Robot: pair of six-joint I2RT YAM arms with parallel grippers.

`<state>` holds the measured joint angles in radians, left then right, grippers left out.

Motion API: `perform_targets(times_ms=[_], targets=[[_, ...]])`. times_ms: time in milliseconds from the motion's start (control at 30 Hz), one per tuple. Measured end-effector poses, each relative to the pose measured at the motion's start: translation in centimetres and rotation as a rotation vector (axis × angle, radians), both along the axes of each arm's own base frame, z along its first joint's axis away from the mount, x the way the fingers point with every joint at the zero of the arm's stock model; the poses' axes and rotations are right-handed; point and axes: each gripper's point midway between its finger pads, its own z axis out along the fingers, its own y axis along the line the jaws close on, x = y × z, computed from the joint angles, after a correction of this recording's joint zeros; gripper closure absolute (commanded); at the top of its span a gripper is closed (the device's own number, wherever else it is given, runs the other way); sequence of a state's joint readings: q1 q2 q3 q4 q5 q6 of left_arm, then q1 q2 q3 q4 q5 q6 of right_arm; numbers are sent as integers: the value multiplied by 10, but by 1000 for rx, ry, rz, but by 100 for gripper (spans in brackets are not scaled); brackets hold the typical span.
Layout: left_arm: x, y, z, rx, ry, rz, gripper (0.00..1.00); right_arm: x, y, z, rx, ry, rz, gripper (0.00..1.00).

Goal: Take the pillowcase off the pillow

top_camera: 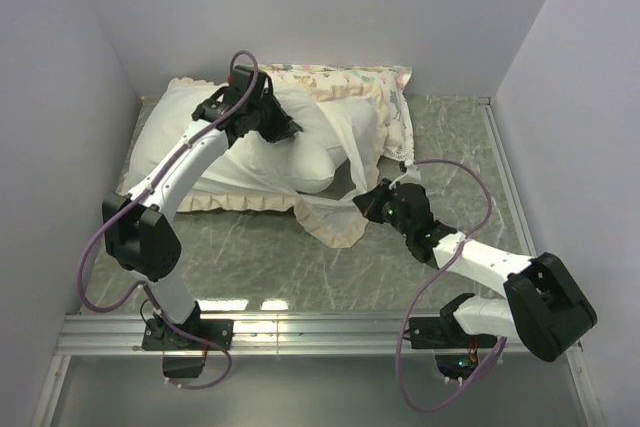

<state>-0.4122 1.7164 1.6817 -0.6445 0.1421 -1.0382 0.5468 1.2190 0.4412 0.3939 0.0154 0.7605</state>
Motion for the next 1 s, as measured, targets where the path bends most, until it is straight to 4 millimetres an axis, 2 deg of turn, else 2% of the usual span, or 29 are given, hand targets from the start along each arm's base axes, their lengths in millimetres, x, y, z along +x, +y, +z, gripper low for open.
perform_targets(times_ms=[167, 233, 333, 367, 467, 567, 733, 833, 900, 1000], targets=[[-5, -2, -2, -22, 0, -28, 100, 2, 2, -3, -12, 18, 0, 99], [-14, -1, -6, -31, -11, -40, 99, 2, 2, -5, -30, 38, 3, 93], [-43, 6, -11, -33, -54, -60, 100, 2, 2, -2, -71, 64, 16, 73], [-54, 8, -10, -33, -72, -69, 100, 2, 2, 0, -87, 70, 22, 56], [-82, 6, -1, -25, -158, -95, 100, 1, -1, 9, -140, 69, 36, 35], [-103, 0, -4, -7, -208, -122, 100, -3, -3, 29, -189, 24, 52, 23], [-128, -6, -36, 37, -186, -159, 99, -14, 8, 76, -227, -113, 92, 16], [-135, -10, -47, 50, -175, -177, 99, -15, 15, 95, -239, -172, 105, 15], [-136, -13, -47, 57, -185, -177, 100, -9, 18, 102, -257, -189, 100, 15], [-139, -15, -46, 64, -204, -176, 99, 3, 25, 96, -303, -179, 93, 16]])
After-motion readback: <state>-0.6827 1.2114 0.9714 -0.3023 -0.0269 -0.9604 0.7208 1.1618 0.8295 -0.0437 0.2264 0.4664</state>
